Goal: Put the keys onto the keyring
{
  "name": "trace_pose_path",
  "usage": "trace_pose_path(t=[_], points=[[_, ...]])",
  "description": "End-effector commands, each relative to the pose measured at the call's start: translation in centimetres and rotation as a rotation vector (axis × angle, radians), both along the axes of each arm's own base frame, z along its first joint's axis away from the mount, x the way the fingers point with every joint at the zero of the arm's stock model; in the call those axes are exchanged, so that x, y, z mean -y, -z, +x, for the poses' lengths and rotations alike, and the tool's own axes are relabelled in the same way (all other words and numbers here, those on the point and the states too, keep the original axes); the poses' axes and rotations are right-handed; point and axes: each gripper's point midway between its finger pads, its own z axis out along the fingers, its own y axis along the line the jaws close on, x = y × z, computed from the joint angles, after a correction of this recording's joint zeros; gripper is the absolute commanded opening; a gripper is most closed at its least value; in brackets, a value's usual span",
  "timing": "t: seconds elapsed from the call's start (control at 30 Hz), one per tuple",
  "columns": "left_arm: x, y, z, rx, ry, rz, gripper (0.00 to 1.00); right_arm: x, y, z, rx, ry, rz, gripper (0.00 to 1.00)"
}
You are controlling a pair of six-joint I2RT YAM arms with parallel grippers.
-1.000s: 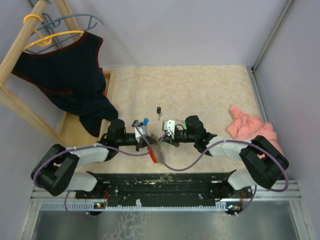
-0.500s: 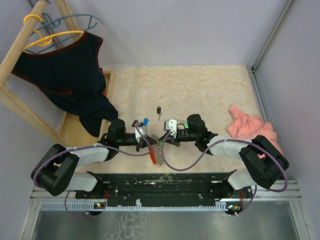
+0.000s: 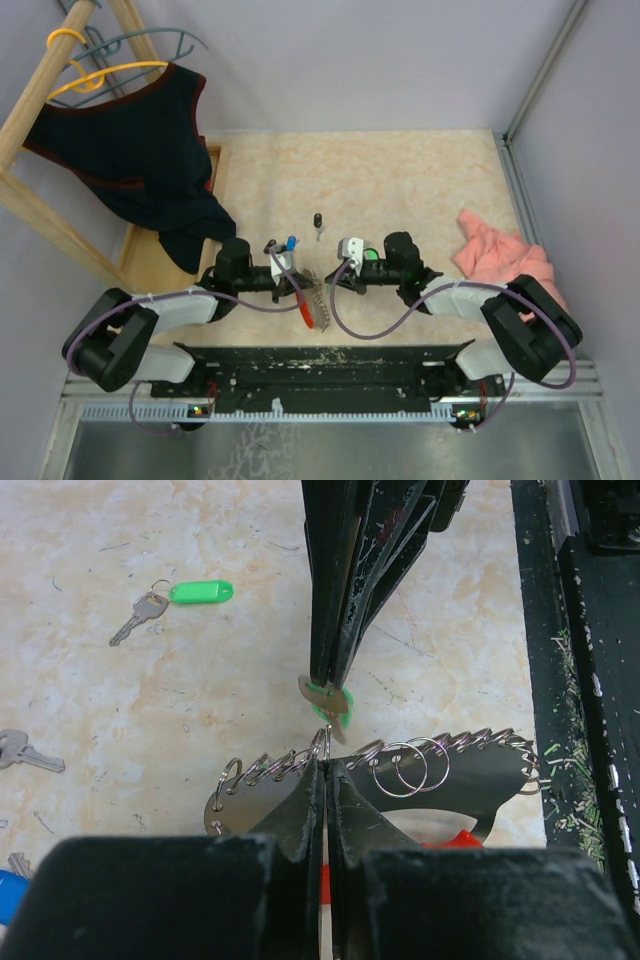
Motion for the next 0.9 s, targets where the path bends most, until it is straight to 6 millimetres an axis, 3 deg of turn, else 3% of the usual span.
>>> trace_pose_path(t=[0.0,0.47,0.87], points=[[0.6,-1.62,0.26,0.05,0.023,-0.039,0.02,-0.98,-1.62,0.07,0.035,-0.04,0.071,0.0],[0.71,-1.66,0.17,0.046,0.031,-0.044,0.02,-1.8,-0.74,-0.34,0.018,-0.078,0.065,0.0],[0.76,-1.64,0.04,0.04,0.039,-0.044,0.02,-1.96,-1.33,0.02,0.029,-0.066,0.085,0.0]])
